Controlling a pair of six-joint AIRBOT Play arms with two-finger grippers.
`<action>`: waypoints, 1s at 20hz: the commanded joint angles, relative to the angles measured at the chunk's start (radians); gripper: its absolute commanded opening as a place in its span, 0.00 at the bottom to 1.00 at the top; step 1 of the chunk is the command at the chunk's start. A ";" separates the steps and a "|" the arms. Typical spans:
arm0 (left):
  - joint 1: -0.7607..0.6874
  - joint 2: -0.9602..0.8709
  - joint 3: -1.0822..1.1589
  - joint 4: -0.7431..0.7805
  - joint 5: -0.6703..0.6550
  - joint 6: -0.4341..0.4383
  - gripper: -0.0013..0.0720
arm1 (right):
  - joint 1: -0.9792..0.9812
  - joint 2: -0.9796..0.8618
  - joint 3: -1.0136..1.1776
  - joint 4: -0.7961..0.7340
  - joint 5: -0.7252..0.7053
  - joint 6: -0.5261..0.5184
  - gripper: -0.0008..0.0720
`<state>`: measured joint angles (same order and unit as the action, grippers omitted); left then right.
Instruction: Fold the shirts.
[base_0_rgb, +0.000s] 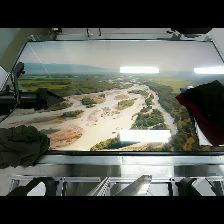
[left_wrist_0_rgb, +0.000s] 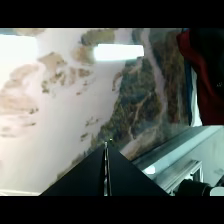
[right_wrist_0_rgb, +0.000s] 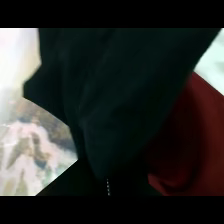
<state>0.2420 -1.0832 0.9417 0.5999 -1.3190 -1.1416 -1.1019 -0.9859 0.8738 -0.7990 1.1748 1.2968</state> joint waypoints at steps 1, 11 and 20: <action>-0.055 0.000 0.000 0.001 0.009 0.000 0.04 | -0.026 0.053 -0.092 -0.129 -0.025 0.023 0.04; -0.061 0.000 0.000 0.002 0.015 0.001 0.04 | -0.038 0.043 -0.159 -0.271 -0.003 0.051 0.98; -0.061 0.000 0.183 0.000 -0.015 0.000 0.04 | -0.001 0.274 -0.113 0.552 0.172 -0.101 0.98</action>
<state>0.1822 -1.0832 1.0443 0.6010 -1.3083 -1.1408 -1.1244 -0.7765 0.7502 -0.5175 1.2526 1.2247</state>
